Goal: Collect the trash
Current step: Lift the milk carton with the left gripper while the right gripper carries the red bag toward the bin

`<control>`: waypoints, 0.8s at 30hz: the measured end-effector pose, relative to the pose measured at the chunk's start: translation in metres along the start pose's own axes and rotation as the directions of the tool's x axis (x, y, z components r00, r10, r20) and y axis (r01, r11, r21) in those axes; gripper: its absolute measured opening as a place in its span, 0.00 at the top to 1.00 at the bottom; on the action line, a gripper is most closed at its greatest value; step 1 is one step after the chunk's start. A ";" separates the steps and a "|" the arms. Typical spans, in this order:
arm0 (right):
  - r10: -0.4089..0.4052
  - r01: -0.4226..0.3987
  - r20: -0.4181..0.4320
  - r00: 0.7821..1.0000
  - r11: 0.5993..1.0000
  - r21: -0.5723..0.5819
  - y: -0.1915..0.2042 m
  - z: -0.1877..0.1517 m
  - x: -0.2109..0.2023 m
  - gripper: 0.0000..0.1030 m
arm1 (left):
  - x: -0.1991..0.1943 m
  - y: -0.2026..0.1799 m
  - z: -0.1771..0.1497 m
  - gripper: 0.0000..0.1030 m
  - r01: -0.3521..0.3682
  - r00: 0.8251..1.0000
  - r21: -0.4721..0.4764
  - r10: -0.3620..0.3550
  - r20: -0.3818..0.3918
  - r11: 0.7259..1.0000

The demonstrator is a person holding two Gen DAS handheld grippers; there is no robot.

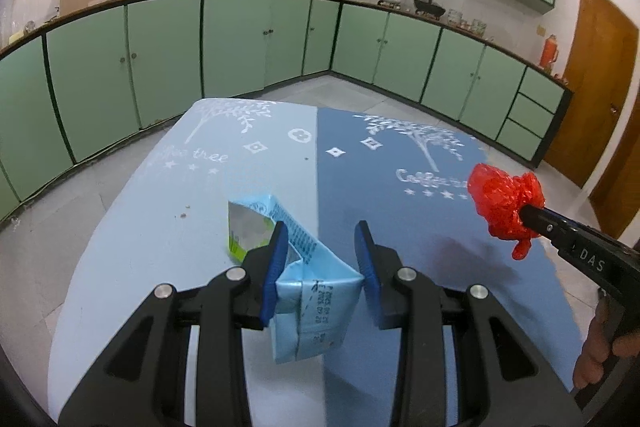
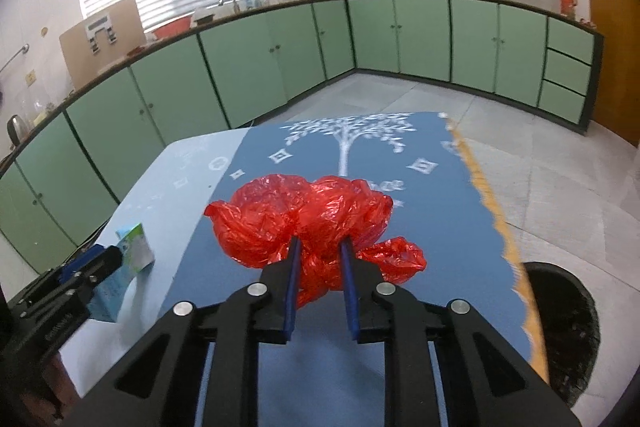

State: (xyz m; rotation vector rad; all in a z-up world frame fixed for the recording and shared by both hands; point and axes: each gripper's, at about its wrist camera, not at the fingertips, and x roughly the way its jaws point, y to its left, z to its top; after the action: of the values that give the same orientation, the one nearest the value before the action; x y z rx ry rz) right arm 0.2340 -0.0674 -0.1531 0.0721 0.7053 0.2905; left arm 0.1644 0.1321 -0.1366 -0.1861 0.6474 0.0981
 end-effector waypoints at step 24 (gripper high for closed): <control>-0.126 0.125 0.001 0.992 0.983 0.137 -0.098 -0.048 -0.074 0.81 | -0.044 -0.098 -0.072 0.68 0.178 0.983 0.240 -0.164 -0.077 0.954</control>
State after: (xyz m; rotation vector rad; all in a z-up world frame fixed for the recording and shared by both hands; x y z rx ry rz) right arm 0.1724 -0.1844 -0.1590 0.1592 0.7161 0.1204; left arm 0.1015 0.0200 -0.1518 -0.0044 0.6905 -0.1556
